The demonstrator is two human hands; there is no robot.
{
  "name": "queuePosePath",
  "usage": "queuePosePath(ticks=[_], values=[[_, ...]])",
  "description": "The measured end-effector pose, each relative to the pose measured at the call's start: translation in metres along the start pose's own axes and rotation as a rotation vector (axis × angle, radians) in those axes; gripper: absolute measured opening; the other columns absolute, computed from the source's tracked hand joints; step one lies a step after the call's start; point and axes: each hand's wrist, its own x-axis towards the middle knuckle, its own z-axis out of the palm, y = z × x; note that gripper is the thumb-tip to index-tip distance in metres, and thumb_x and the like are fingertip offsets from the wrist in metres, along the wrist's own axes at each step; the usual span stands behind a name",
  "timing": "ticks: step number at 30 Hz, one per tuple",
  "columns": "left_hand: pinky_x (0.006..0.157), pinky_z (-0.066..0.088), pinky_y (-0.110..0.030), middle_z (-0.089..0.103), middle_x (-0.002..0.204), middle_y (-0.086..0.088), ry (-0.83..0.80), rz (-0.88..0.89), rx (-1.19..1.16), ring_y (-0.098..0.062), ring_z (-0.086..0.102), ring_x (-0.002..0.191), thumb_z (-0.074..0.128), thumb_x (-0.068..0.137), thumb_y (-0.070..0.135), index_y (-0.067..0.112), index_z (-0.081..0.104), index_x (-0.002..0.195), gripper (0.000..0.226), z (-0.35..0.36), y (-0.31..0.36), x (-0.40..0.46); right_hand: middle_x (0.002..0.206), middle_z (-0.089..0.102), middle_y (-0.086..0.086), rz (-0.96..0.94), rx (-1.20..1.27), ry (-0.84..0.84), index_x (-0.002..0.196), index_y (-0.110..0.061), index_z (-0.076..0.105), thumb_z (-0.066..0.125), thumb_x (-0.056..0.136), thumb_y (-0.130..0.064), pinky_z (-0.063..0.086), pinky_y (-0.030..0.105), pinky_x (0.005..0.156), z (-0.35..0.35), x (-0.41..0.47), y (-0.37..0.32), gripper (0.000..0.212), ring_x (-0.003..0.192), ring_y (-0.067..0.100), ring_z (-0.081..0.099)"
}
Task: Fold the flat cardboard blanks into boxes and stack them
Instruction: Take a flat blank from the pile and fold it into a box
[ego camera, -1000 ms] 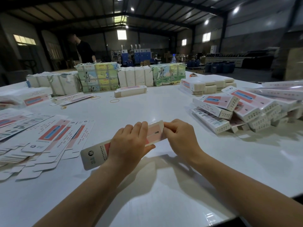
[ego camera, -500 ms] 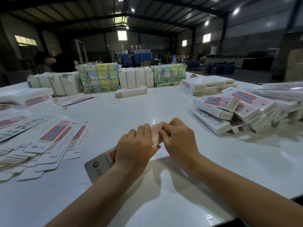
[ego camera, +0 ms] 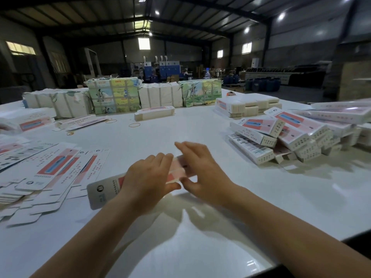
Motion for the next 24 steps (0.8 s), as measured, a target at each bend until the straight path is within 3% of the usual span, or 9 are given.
queuePosePath(ticks=[5,9,11,13,16,18,21,24], values=[[0.040,0.040,-0.023,0.063,0.068,-0.003,0.033,0.056,-0.086,-0.018,0.058,0.049,0.085,0.059,0.044,0.004,0.064,0.091,0.055,0.006,-0.010,-0.007,0.135,0.047,0.012,-0.176,-0.171,-0.160,0.146,-0.008,0.030,0.074,0.080,-0.029,0.040,0.042,0.101,0.005,-0.001,0.002,0.082,0.122,0.029,0.038],[0.046,0.032,-0.016,0.064,0.066,0.002,0.084,0.130,-0.065,-0.014,0.058,0.047,0.051,0.073,0.059,0.009,0.065,0.088,0.055,0.030,-0.020,-0.007,0.132,0.048,0.018,-0.174,-0.251,-0.223,0.147,-0.010,0.028,0.070,0.081,-0.019,0.041,0.047,0.095,0.009,0.000,0.004,0.079,0.117,0.034,0.041],[0.053,0.036,-0.021,0.064,0.073,0.002,0.063,0.157,-0.111,-0.017,0.060,0.057,0.040,0.080,0.061,0.016,0.063,0.091,0.052,0.053,-0.028,-0.009,0.128,0.049,0.017,-0.179,-0.316,-0.242,0.148,-0.014,0.027,0.068,0.081,-0.022,0.042,0.045,0.089,0.012,0.000,0.006,0.079,0.112,0.035,0.045],[0.068,0.044,-0.034,0.063,0.091,0.001,0.000,0.109,-0.177,-0.023,0.060,0.079,0.033,0.086,0.066,0.021,0.058,0.103,0.054,0.077,-0.043,-0.013,0.120,0.050,0.017,-0.149,-0.329,-0.235,0.147,-0.018,0.027,0.069,0.079,-0.024,0.043,0.043,0.083,0.013,-0.001,0.009,0.080,0.104,0.037,0.047],[0.095,0.038,-0.049,0.048,0.136,0.000,-0.037,-0.003,-0.212,-0.031,0.049,0.118,0.045,0.078,0.070,0.021,0.048,0.135,0.075,0.105,-0.069,-0.018,0.116,0.052,0.020,-0.010,-0.296,-0.129,0.146,-0.020,0.032,0.066,0.082,-0.024,0.041,0.042,0.079,-0.001,0.003,0.017,0.072,0.100,0.037,0.048],[0.105,0.032,-0.053,0.032,0.150,0.004,0.022,-0.096,-0.265,-0.031,0.039,0.130,0.048,0.076,0.068,0.028,0.031,0.146,0.082,0.104,-0.076,-0.016,0.116,0.052,0.020,0.116,-0.289,-0.012,0.144,-0.022,0.036,0.059,0.087,-0.026,0.043,0.042,0.081,-0.027,0.012,0.030,0.061,0.101,0.036,0.047],[0.101,0.036,-0.058,0.044,0.140,-0.007,0.017,-0.202,-0.325,-0.039,0.045,0.120,0.043,0.076,0.070,0.026,0.039,0.141,0.078,0.088,-0.066,-0.017,0.111,0.054,0.017,0.294,-0.272,0.178,0.136,-0.024,0.046,0.055,0.089,-0.029,0.046,0.042,0.084,-0.083,0.029,0.062,0.048,0.101,0.033,0.049],[0.089,0.046,-0.054,0.061,0.118,-0.009,-0.220,-0.271,-0.360,-0.039,0.057,0.106,0.028,0.072,0.085,0.019,0.062,0.122,0.090,0.075,-0.044,-0.020,0.099,0.057,0.014,0.367,-0.416,0.375,0.123,-0.021,0.057,0.051,0.093,-0.029,0.049,0.035,0.072,-0.146,0.035,0.105,0.032,0.084,0.024,0.051]])
